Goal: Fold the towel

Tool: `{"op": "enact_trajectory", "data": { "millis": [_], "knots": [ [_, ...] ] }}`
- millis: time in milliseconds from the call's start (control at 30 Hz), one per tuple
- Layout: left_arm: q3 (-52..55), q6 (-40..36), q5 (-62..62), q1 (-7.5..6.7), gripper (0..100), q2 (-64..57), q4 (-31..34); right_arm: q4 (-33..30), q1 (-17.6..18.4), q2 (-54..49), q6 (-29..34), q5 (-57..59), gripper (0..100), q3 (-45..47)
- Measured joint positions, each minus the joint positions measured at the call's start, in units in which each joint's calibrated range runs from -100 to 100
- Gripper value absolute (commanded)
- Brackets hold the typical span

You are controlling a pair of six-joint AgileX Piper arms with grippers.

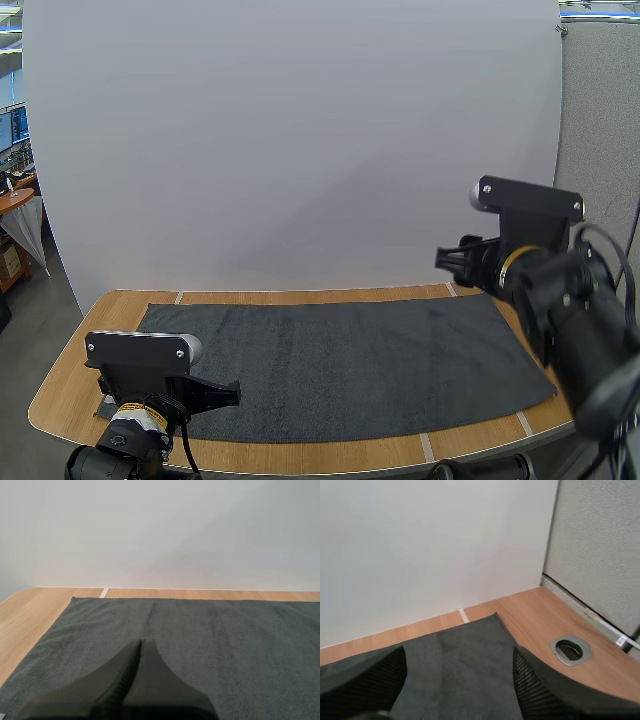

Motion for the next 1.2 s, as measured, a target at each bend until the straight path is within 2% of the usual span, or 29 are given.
{"op": "enact_trajectory", "data": {
  "millis": [167,467,667,833,967,1200],
  "knots": [
    [0.00,0.00,0.00,0.00,0,0.00,0.00,2.55,-2.96,7.37,-1.13,2.73,100,-9.69],
    [0.00,0.00,0.00,0.00,0,0.00,0.00,12.75,-3.28,24.50,-11.71,2.65,100,-24.37],
    [0.00,0.00,0.00,0.00,0,0.00,0.00,17.72,-3.28,38.43,-17.64,2.60,100,-30.24],
    [0.00,0.00,0.00,0.00,0,0.00,0.00,19.33,-3.53,48.67,-19.84,2.60,100,-34.61],
    [0.00,0.00,0.00,0.00,0,0.00,0.00,21.52,-4.92,55.21,-22.58,2.65,100,-38.68],
    [0.00,0.00,0.00,0.00,0,0.00,0.00,28.49,-8.74,64.03,-31.01,2.65,100,-45.04]
  ]
}}
